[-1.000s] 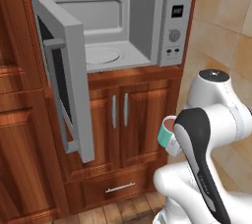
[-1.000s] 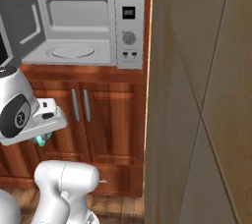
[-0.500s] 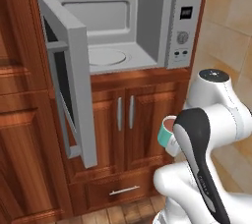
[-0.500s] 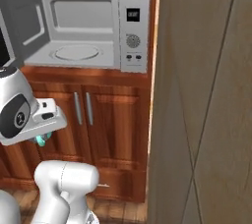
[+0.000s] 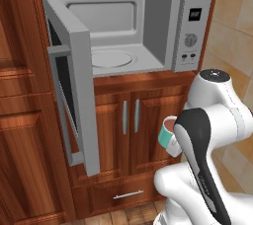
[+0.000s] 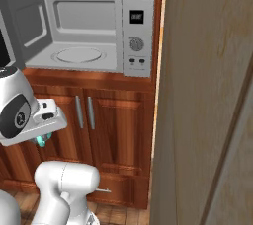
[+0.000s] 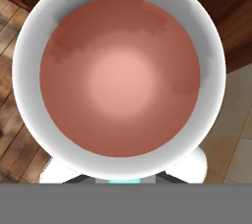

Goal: Place the microwavable item in the microwave. Then, close the microwave door and press the start button.

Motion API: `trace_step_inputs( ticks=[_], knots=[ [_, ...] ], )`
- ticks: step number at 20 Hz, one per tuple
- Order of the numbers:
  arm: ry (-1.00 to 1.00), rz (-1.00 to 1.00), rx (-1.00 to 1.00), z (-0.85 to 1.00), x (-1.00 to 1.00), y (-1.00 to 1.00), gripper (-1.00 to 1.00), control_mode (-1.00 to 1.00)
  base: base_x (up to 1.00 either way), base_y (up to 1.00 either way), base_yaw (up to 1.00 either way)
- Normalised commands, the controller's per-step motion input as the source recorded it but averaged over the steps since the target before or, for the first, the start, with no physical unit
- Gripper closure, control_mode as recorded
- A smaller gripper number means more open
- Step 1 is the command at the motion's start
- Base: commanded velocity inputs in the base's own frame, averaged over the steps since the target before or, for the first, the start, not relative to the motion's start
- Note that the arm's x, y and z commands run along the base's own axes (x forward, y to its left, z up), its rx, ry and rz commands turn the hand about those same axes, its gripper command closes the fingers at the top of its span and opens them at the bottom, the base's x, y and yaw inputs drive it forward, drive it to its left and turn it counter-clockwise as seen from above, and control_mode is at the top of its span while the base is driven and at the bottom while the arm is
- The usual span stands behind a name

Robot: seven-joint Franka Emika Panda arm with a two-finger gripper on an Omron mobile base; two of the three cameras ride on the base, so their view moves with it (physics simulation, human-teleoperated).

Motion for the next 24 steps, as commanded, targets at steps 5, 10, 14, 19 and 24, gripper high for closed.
trace_step_inputs(
  ticks=[5,10,14,19,24],
  knots=[
    [0.0,0.0,0.0,0.0,0.0,0.0,1.0,1.0,0.0,0.0,0.0],
    [0.0,0.0,0.0,0.0,0.0,0.0,1.0,1.0,0.11,0.0,0.0],
    [0.0,0.0,0.06,0.16,0.22,-0.04,1.0,-1.0,0.0,0.0,0.0],
    [-0.05,0.0,0.04,0.66,0.53,0.0,1.0,-1.0,0.0,0.0,0.0],
    [0.0,0.0,0.0,0.29,0.59,0.0,1.0,-1.0,0.0,0.0,0.0]
  ],
)
